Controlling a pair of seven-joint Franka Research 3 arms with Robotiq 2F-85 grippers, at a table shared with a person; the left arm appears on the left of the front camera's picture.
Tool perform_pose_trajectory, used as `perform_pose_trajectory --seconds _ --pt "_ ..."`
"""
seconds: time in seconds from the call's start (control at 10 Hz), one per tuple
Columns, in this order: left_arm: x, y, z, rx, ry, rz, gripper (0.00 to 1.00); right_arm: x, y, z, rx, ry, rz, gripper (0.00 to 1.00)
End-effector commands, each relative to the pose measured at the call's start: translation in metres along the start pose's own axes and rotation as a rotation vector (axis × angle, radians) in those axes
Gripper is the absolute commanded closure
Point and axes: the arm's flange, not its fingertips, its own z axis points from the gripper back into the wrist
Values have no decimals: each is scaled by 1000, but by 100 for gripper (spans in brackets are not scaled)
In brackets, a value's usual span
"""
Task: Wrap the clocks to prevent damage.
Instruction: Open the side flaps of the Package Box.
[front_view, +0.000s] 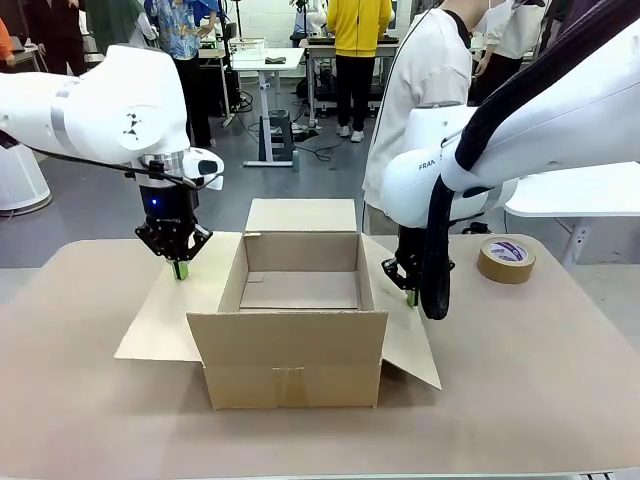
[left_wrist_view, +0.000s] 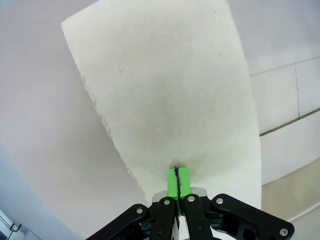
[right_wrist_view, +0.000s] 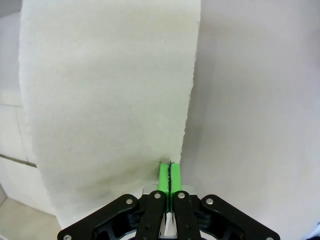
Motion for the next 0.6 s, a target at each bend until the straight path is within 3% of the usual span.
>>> perform_pose_trajectory --seconds 0.0,0.5 --pt "6 -4 -13 -37 -4 12 100 5 1 3 39 -14 6 99" --pt "12 -12 -29 -25 18 3 100 5 2 6 41 -29 3 99"
